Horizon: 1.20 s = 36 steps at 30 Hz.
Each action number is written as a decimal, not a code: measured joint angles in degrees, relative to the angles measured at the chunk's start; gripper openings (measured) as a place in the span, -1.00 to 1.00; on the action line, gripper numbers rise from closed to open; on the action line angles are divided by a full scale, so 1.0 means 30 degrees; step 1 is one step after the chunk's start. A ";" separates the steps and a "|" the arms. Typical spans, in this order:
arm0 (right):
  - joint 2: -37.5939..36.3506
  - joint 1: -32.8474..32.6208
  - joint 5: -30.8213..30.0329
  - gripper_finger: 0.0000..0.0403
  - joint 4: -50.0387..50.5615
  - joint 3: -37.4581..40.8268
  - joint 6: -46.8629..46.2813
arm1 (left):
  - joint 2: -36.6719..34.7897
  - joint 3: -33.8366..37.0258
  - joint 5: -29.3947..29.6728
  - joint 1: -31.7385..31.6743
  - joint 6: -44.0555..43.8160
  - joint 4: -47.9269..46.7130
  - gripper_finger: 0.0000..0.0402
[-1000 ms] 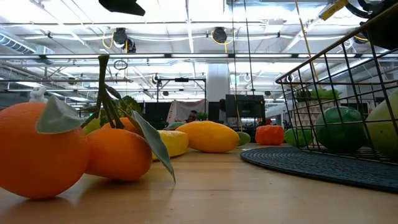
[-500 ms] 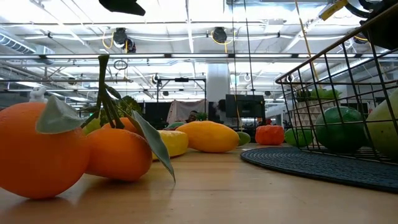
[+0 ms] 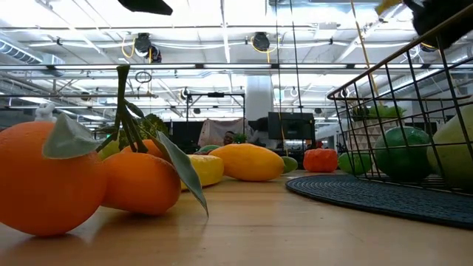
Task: Build produce basket
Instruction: Put the pear into the wire basket
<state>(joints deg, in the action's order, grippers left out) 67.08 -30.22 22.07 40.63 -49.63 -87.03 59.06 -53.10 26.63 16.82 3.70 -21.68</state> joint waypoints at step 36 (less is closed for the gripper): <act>0.1113 0.1588 -2.3290 0.87 -1.4583 0.1060 2.3513 | 0.4665 0.0000 -0.2524 0.4444 -1.4142 -1.1141 0.42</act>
<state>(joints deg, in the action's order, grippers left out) 70.42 -25.46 -47.80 -3.12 -46.45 -16.49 73.05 -53.10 19.05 30.16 -38.72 -55.10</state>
